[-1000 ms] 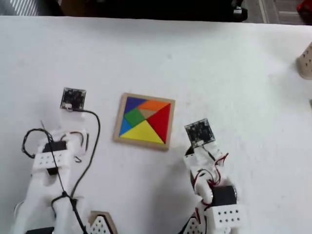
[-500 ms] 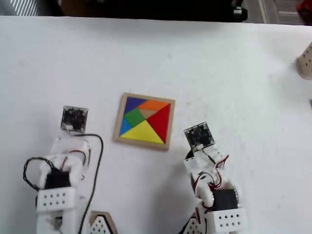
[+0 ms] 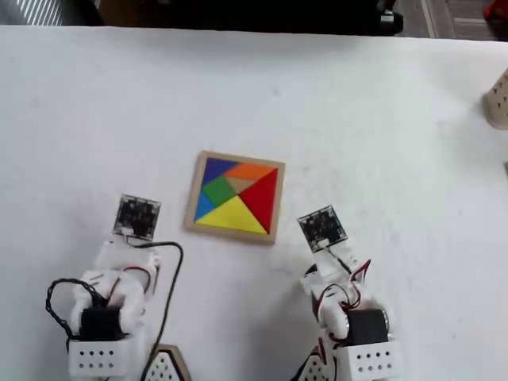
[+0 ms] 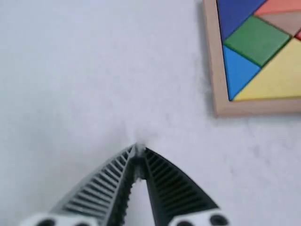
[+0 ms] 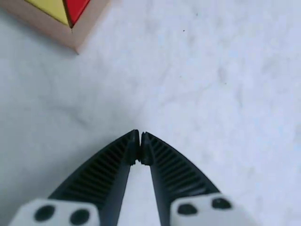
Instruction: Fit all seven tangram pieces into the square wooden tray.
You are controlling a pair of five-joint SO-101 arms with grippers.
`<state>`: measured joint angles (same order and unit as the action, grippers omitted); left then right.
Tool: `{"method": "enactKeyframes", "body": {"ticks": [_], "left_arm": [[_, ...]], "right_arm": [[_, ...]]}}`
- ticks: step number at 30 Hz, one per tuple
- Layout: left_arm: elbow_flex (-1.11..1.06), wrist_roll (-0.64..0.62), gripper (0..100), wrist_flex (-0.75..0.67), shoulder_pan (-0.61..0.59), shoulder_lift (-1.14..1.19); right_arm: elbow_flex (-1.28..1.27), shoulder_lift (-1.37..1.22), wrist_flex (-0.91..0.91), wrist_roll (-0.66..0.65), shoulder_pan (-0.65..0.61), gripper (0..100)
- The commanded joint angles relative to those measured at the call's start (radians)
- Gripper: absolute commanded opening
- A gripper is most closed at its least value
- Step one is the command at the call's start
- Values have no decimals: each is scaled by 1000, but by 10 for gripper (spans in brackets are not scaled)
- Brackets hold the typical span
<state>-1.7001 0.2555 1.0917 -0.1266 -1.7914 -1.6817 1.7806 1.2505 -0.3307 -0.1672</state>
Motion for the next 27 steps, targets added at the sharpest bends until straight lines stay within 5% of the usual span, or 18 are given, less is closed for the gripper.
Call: {"method": "enactKeyframes", "body": {"ticks": [1,27], "left_arm": [[8,8,24,199,108,-27],[8,6,24,192,122,-27]], "right_arm": [[-9,13,4,-15,7,19],[-9,13,5,-15,7,19]]}}
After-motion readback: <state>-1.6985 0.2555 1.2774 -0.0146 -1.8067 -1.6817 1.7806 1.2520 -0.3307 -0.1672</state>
